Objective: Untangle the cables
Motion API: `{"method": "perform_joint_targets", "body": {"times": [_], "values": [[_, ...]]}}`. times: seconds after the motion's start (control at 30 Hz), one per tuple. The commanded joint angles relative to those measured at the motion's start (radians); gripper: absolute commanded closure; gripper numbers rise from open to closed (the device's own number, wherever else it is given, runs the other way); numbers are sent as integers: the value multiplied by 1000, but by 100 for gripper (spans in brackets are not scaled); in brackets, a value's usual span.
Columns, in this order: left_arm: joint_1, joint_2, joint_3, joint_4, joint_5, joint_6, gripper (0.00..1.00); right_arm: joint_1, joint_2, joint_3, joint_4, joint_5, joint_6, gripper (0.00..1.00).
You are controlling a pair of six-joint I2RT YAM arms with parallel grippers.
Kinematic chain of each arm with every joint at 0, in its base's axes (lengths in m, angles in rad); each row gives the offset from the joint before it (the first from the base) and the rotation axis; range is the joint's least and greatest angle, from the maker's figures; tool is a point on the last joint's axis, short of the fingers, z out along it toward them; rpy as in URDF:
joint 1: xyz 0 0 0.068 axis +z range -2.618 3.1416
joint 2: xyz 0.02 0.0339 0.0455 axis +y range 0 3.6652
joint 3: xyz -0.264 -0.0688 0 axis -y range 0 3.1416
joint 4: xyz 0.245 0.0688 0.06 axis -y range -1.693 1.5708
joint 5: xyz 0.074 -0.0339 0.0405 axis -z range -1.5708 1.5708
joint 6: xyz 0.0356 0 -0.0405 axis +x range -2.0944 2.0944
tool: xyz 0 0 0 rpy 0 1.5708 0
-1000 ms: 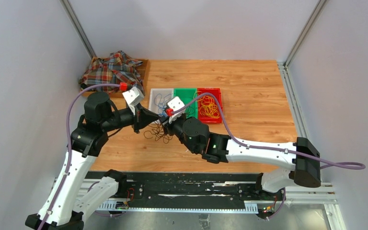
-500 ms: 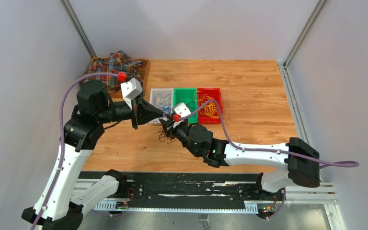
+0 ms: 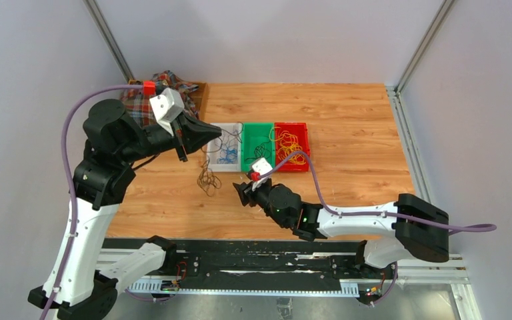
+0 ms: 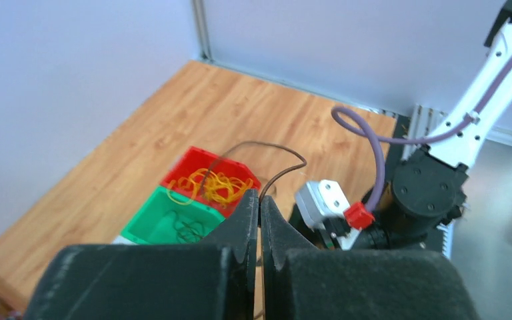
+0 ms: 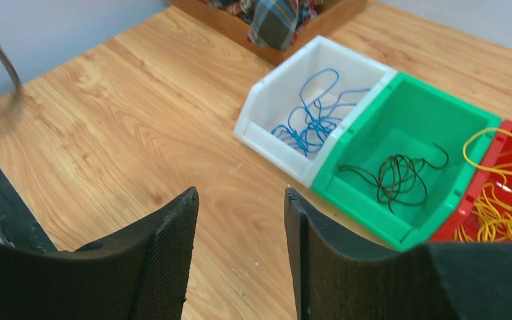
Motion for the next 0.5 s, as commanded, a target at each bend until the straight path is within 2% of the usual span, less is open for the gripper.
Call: {"method": "perform_joint_targets", "body": {"times": [0.0, 0.13, 0.23, 0.37, 0.47], "values": [[-6, 18, 87, 70, -66, 3, 100, -11, -41, -44, -31, 55, 42, 50], [-6, 30, 102, 81, -47, -34, 100, -11, -57, -67, -33, 80, 42, 50], [-5, 23, 78, 83, -59, -32, 100, -11, -136, -69, -58, 90, 59, 44], [-6, 11, 38, 84, -58, -29, 100, -11, -281, -41, -67, 17, 41, 39], [-6, 6, 15, 82, -39, -38, 100, -15, -330, 19, -88, -33, -17, 35]]}}
